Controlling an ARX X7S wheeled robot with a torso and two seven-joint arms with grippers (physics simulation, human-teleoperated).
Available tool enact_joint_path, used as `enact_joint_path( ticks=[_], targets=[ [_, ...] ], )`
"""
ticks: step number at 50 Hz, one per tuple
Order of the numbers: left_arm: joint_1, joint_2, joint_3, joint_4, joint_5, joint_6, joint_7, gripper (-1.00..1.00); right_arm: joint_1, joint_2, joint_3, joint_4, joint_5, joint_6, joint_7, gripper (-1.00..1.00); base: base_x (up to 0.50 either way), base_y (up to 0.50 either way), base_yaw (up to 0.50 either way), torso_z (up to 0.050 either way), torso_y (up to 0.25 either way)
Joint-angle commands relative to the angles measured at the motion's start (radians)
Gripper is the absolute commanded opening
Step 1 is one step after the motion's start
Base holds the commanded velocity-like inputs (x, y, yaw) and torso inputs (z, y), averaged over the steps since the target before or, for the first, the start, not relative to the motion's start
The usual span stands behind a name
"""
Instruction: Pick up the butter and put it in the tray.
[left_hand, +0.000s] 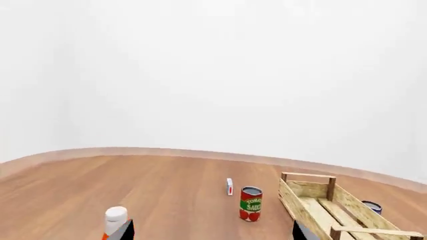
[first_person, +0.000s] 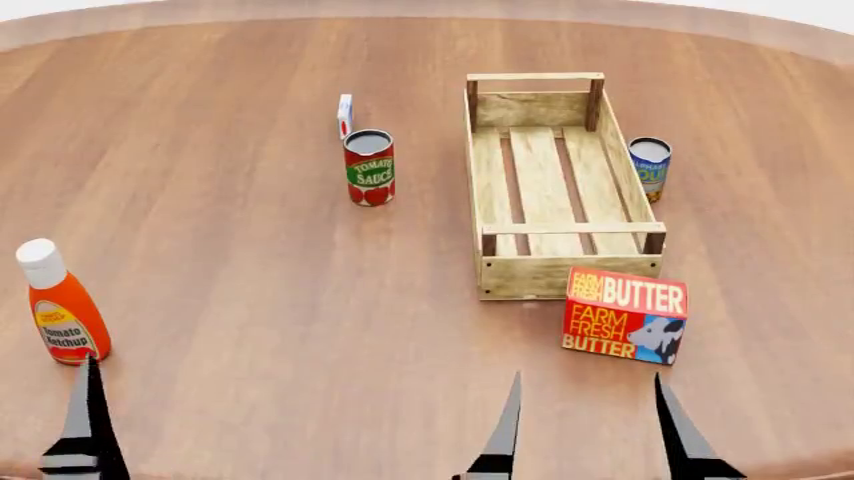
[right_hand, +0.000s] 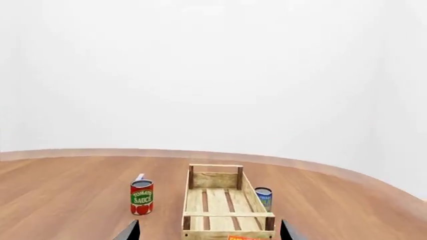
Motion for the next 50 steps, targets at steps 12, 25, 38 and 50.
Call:
enact_joint_path(
  ticks=[12,25,38,50],
  targets=[
    [-0.031,-0.067,-0.071,0.281,-0.143,-0.175,-0.078,1.0,0.04,0.019,-0.043,-0.282,-0.112,0.249,0.106,1.0,0.0,0.0,0.0,0.0,0.0],
    [-0.029,-0.09,-0.058,0.28,-0.16,-0.162,-0.103,1.0,0.044,0.046,-0.075,-0.304,-0.121,0.239,0.104,1.0,0.26,0.0,0.0,0.0,0.0],
    [-0.028,-0.113,-0.043,0.288,-0.176,-0.161,-0.126,1.0,0.046,0.051,-0.076,-0.298,-0.102,0.242,0.11,1.0,0.5,0.0,0.0,0.0,0.0],
    [-0.024,-0.129,-0.03,0.283,-0.188,-0.151,-0.141,1.0,0.043,0.056,-0.077,-0.295,-0.088,0.237,0.118,1.0,0.5,0.0,0.0,0.0,0.0]
  ],
)
